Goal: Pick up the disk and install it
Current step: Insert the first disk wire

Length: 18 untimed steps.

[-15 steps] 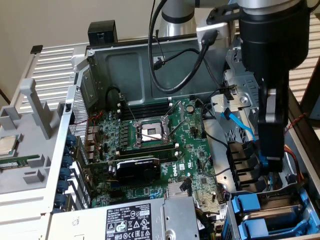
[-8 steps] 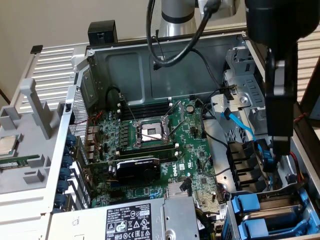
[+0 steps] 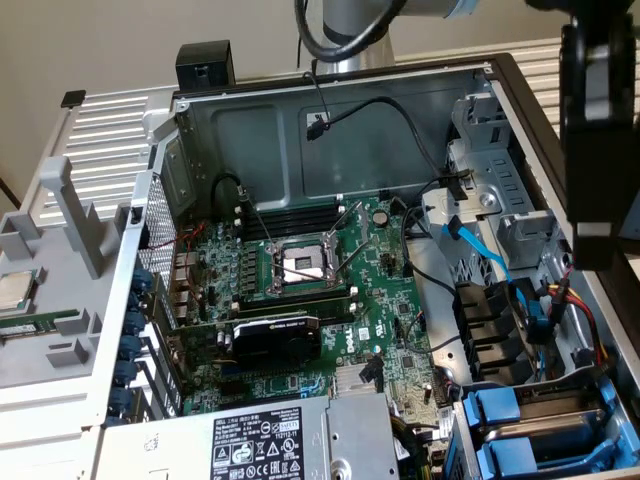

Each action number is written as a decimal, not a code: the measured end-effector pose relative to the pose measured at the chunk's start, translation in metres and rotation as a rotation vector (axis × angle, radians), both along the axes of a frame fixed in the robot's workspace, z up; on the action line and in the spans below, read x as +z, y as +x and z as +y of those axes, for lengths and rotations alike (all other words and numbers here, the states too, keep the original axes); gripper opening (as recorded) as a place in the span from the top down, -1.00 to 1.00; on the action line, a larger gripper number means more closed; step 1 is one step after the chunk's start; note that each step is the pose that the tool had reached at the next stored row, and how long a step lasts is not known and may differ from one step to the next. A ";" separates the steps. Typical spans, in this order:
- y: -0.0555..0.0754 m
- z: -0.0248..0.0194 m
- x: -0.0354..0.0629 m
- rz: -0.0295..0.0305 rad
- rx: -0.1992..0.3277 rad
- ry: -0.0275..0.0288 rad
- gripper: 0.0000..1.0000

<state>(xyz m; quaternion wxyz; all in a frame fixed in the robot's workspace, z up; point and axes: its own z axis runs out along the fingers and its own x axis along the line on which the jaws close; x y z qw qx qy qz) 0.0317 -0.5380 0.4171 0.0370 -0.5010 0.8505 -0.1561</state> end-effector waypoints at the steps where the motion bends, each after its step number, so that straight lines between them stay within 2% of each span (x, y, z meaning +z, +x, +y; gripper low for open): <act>1: 0.001 -0.0009 0.0042 0.0001 0.000 0.0003 -0.10; 4: 0.002 -0.0038 0.0074 0.0001 0.000 0.0060 -0.10; 18: 0.002 -0.0039 0.0074 0.0007 0.000 0.0179 -0.10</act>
